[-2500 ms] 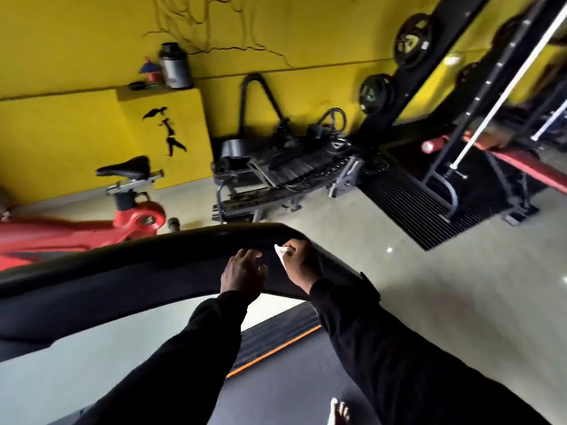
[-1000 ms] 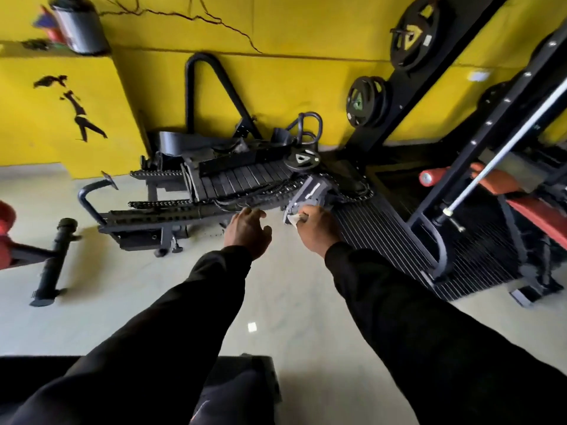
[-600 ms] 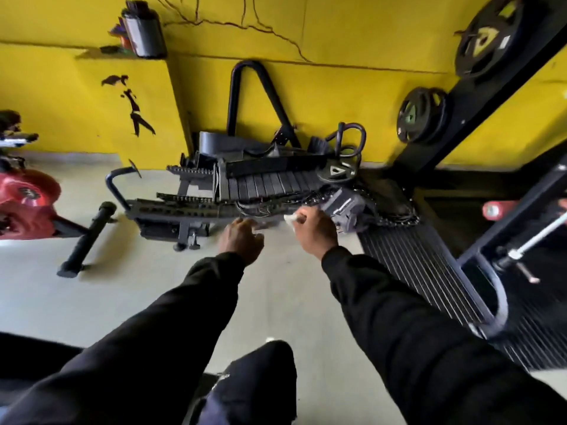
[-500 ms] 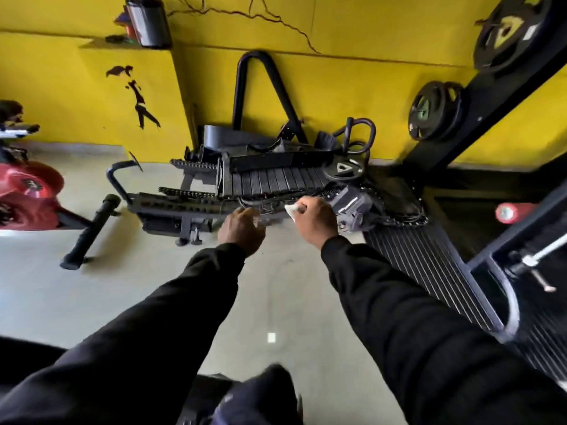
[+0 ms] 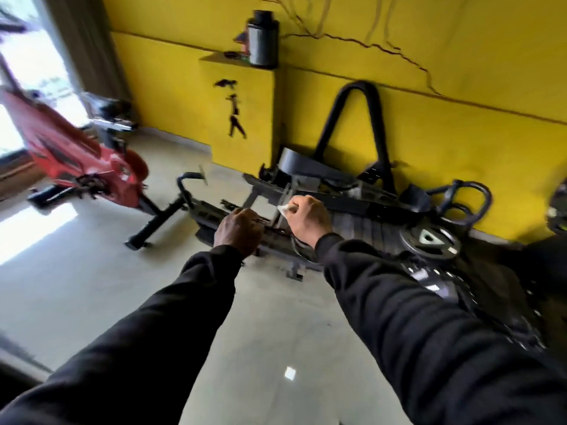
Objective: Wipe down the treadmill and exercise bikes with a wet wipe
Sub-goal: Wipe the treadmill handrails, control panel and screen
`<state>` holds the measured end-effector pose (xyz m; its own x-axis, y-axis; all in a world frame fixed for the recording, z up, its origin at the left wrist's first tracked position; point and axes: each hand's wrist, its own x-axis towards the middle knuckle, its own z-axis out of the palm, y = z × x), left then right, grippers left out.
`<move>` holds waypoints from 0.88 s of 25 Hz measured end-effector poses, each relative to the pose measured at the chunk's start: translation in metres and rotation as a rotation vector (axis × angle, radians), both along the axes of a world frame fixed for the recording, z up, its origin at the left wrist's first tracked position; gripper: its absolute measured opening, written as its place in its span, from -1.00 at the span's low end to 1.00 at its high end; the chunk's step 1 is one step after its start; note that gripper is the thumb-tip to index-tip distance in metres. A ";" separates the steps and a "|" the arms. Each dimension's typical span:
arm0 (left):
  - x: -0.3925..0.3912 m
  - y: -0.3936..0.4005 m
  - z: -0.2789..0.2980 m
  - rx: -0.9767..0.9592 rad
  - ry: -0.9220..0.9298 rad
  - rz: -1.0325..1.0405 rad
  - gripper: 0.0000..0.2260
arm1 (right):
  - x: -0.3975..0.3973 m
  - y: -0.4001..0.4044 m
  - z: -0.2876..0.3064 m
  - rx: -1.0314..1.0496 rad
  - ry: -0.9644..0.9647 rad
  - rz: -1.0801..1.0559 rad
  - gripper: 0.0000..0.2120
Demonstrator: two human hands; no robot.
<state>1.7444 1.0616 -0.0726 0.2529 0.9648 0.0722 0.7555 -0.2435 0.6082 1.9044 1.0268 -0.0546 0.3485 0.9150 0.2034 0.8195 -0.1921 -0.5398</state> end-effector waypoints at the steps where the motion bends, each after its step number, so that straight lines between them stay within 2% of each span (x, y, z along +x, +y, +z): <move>1: -0.009 0.017 0.001 -0.003 0.012 0.047 -0.73 | -0.006 0.027 -0.001 -0.007 -0.003 0.058 -0.83; 6: -0.051 0.093 -0.002 -0.019 0.019 0.369 -0.78 | -0.045 0.143 0.000 0.010 0.057 0.343 -0.77; 11: -0.120 0.115 0.030 0.023 0.021 0.750 -0.76 | -0.121 0.228 0.027 0.129 0.187 0.671 -0.79; 15: -0.198 0.090 0.042 0.039 0.077 1.065 -0.75 | -0.224 0.236 0.031 0.120 0.378 0.987 -0.71; 22: -0.324 0.056 0.031 0.112 0.076 1.442 -0.72 | -0.387 0.230 0.022 -0.021 0.458 1.329 -0.73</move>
<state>1.4202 1.1175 -0.0420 -0.9091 0.3689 0.1934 0.4087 0.7002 0.5854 1.5172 1.2568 -0.0325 -0.7365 0.6106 0.2910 0.1477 0.5649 -0.8118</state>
